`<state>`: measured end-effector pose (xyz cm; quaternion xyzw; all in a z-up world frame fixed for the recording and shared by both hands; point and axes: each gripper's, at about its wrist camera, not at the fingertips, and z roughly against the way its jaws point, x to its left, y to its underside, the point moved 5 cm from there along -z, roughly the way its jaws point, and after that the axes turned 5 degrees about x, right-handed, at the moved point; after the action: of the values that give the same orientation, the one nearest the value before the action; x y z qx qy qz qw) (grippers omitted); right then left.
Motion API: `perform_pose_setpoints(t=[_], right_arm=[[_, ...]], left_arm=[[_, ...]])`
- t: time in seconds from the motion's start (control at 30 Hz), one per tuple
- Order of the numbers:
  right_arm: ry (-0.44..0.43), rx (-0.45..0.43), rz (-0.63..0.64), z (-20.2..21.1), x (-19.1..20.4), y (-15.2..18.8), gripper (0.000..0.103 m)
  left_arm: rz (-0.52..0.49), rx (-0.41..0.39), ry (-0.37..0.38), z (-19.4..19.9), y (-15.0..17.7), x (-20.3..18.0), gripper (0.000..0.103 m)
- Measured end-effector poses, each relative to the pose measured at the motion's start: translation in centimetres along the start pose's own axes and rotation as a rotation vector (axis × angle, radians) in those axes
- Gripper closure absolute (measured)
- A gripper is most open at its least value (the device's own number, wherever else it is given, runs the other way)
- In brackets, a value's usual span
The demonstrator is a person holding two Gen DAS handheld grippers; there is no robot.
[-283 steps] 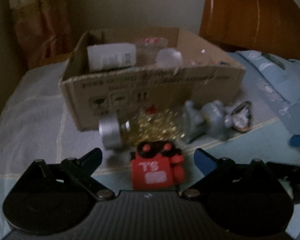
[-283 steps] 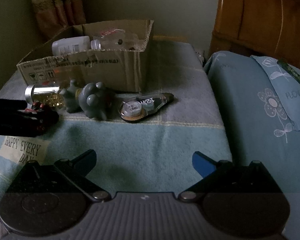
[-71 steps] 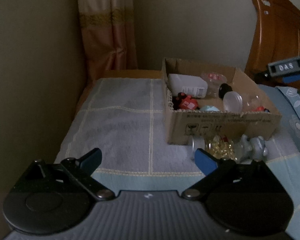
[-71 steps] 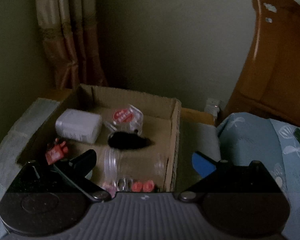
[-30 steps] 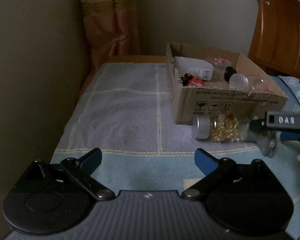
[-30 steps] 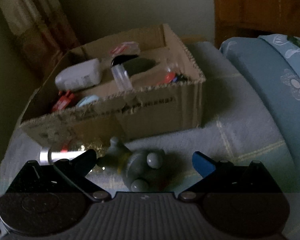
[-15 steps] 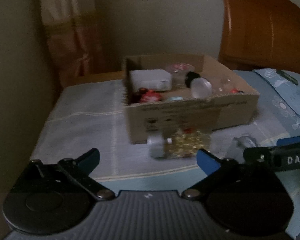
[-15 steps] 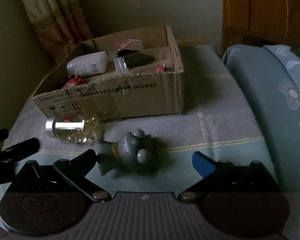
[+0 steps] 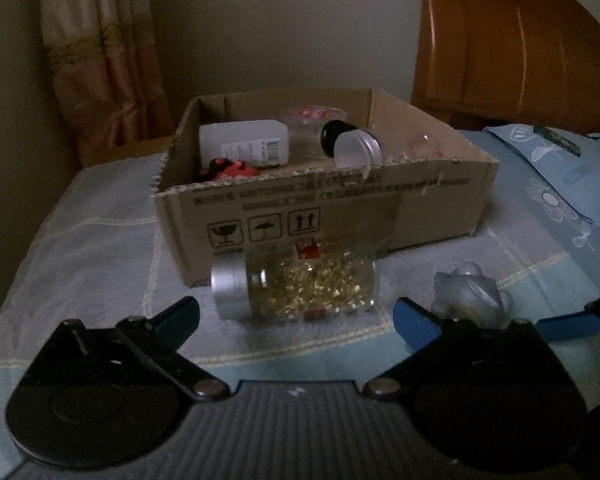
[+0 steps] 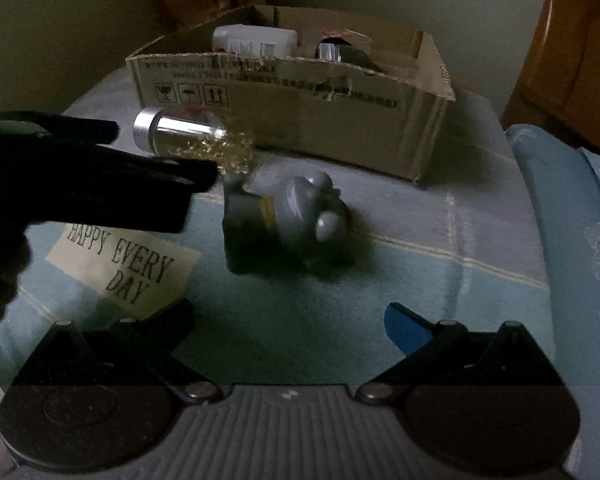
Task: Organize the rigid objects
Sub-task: 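Move left tool to glass capsule jar while right tool approaches grey figurine, then grip glass capsule jar with left tool while right tool grips grey figurine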
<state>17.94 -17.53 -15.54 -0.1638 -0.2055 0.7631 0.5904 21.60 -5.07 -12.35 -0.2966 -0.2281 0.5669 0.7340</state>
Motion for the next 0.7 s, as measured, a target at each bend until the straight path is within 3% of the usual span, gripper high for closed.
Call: perform_pose_setpoints(t=[0.2,0.47,0.7], right_arm=[[-0.014,-0.033,0.024,0.1,0.1,0.1,0.0],[-0.023,-0.053,0.044,-0.4,0.0,-0.2,0.0],[-0.024,-0.063,0.046,-0.7,0.1,-0.6,0.0]], left_arm=[[-0.001,-0.003,-0.019,-1.8,0.1,-0.4,0.001],[0.087,-0.027,-0.003,-2.8,-1.5,0.8,0.001],[0.068,-0.028,-0.005,-2.8,-2.0,0.7,0.003]])
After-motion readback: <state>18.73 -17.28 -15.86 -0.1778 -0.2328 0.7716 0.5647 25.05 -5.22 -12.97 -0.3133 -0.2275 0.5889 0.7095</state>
